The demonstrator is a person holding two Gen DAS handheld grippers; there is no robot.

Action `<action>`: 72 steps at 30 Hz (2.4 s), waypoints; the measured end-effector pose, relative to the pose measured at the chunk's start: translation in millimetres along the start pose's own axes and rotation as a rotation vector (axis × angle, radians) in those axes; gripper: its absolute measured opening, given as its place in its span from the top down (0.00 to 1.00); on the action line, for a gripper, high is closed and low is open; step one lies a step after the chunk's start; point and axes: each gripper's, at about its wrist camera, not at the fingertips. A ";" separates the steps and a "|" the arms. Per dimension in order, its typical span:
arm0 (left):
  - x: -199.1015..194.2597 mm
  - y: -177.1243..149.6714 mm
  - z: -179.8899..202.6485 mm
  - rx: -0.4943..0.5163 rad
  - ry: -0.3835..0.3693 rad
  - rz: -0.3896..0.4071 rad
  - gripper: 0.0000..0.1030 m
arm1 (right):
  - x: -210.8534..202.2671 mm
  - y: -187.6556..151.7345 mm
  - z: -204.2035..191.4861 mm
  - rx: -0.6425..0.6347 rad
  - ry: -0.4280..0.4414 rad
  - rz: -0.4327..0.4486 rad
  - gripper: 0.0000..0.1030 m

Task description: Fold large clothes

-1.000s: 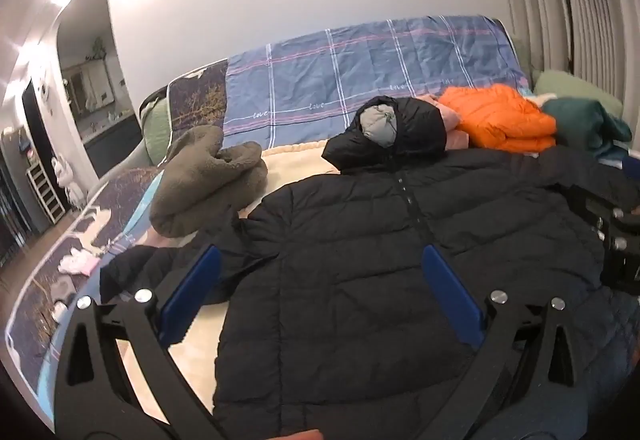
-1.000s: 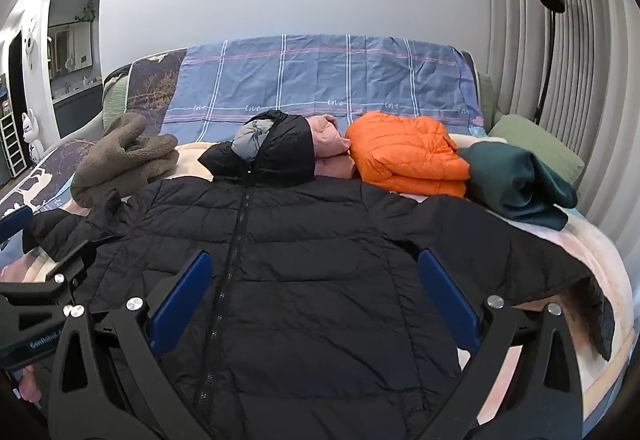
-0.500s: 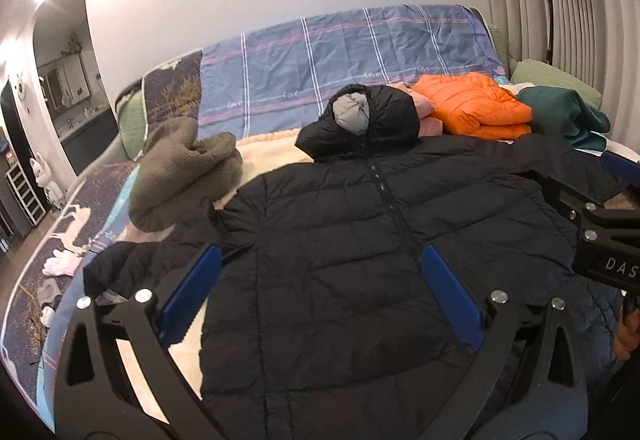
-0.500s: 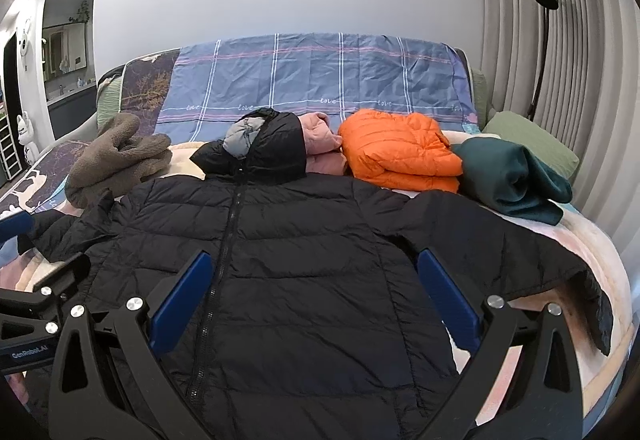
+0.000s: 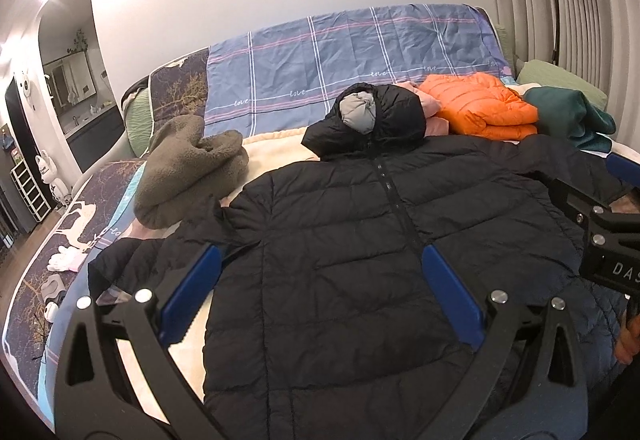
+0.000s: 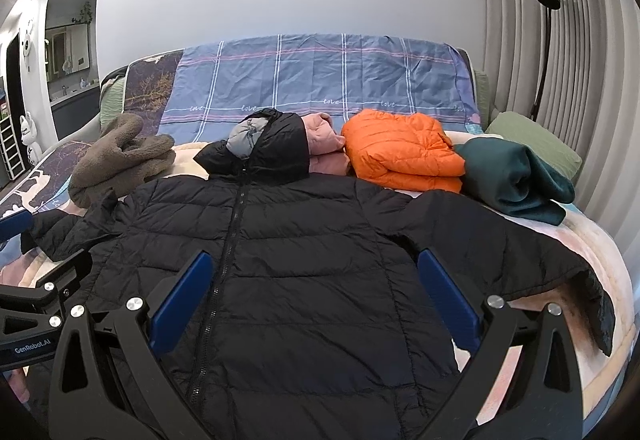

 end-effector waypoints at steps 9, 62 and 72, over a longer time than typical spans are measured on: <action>1.1 -1.6 0.1 -0.003 -0.002 -0.007 0.02 | -2.4 1.4 -4.9 -0.006 0.010 -0.003 0.01; 49.9 73.3 -44.0 -0.067 -0.157 0.035 0.22 | 63.3 82.3 -21.4 -0.175 0.116 -0.050 0.33; 241.6 150.5 -131.2 -0.402 -0.376 -0.156 0.22 | 240.2 174.2 -33.6 -0.026 0.303 -0.314 0.49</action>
Point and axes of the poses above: each gripper's, at about its wrist camera, not at the fingertips, and x roughly the way its jaws point, z to its right, y to its top, and after that the axes turned 9 degrees about -y, right-handed
